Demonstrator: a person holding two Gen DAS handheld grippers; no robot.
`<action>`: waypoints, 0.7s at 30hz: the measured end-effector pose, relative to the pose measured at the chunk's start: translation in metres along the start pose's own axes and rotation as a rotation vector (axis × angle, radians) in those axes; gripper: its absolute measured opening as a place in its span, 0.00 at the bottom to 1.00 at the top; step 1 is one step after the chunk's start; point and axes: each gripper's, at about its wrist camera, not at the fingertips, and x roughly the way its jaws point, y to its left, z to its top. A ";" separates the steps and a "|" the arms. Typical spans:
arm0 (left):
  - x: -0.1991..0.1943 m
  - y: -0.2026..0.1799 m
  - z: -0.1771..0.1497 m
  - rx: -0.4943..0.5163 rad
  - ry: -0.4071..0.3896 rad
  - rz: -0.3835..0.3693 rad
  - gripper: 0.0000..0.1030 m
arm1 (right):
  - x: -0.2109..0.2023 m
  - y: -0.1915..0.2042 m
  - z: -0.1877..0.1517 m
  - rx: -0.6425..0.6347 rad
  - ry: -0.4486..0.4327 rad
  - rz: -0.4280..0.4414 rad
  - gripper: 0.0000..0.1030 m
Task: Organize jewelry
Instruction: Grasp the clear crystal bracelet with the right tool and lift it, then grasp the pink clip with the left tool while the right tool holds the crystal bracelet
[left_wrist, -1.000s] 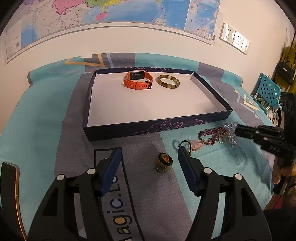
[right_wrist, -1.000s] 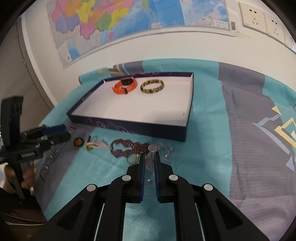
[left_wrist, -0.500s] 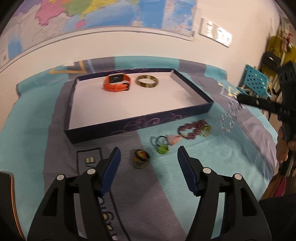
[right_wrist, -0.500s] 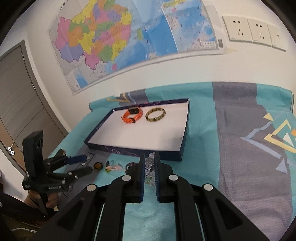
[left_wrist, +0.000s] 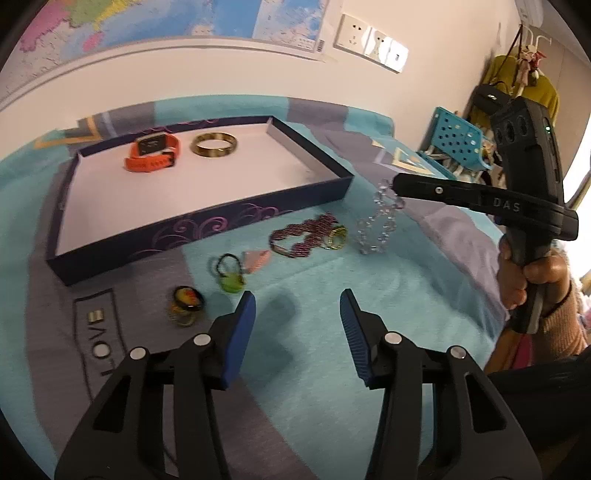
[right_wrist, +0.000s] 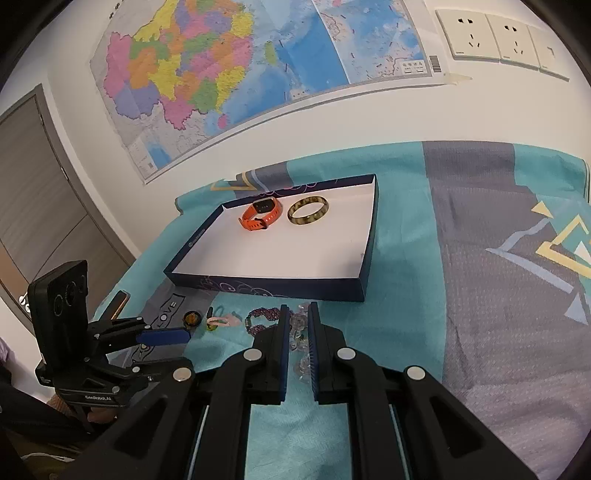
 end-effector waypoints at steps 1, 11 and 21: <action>0.003 0.000 0.001 -0.004 0.005 -0.001 0.45 | 0.001 -0.001 0.000 0.003 0.001 0.002 0.08; 0.027 0.018 0.017 -0.076 0.029 0.041 0.45 | 0.005 -0.001 -0.004 0.008 0.010 0.023 0.08; 0.040 0.024 0.028 -0.073 0.049 0.072 0.29 | 0.006 -0.003 -0.005 0.017 0.011 0.026 0.08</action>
